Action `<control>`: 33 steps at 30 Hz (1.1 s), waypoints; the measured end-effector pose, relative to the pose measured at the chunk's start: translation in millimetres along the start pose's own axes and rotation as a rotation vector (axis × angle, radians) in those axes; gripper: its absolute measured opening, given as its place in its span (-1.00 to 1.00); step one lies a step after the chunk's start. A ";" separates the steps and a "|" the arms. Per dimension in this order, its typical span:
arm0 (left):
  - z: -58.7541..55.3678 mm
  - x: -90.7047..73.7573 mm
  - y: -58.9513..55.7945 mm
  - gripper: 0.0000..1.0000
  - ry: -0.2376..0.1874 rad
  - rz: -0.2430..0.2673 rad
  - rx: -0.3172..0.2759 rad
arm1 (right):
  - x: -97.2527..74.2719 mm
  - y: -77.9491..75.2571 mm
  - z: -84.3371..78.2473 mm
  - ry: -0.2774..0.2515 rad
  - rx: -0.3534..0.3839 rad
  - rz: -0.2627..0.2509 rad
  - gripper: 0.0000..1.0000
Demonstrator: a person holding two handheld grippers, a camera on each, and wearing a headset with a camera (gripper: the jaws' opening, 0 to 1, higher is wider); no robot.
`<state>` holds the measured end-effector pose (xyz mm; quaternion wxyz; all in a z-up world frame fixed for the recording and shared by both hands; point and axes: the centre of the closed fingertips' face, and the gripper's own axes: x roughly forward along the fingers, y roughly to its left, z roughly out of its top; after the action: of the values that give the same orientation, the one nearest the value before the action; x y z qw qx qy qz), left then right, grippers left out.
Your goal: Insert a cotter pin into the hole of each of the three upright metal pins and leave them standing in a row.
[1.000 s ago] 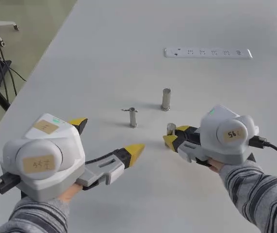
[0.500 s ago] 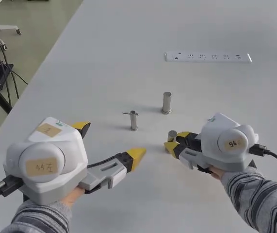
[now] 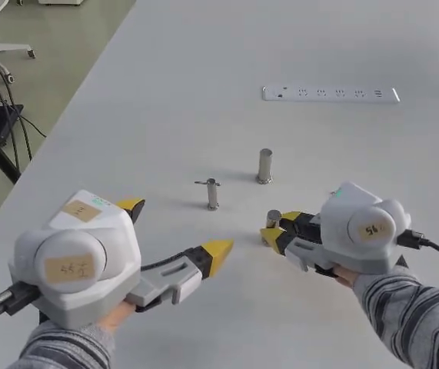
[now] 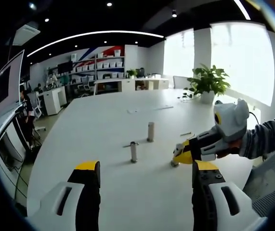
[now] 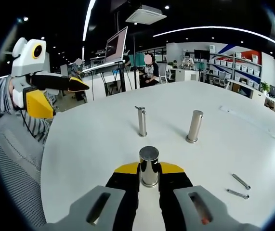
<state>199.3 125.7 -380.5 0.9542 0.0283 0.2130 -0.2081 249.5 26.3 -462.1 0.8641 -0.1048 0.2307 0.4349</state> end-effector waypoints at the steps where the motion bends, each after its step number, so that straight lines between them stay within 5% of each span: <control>1: -0.5 0.2 -0.2 0.53 0.002 -0.001 -0.001 | -0.2 0.4 0.7 -0.002 0.002 0.003 -0.79; 12: -2.4 2.0 -4.3 0.52 -0.002 -0.005 0.006 | -16.1 -2.3 17.1 -0.038 0.076 0.025 -0.45; 21: -2.1 5.5 -19.1 0.50 -0.014 -0.038 0.017 | -42.4 -18.1 23.5 -0.022 0.124 0.046 -0.29; 29: -3.8 9.6 -25.5 0.45 -0.003 -0.049 0.026 | -67.3 -46.6 5.8 0.088 0.077 0.038 -0.32; 33: -2.2 10.1 -29.0 0.40 -0.010 -0.061 0.022 | -76.6 -67.1 -10.1 0.184 0.037 0.016 -0.37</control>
<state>195.0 95.7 -385.7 0.9481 0.0314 0.2067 -0.2397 260.6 -71.6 -434.7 0.8376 -0.1263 0.3178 0.4260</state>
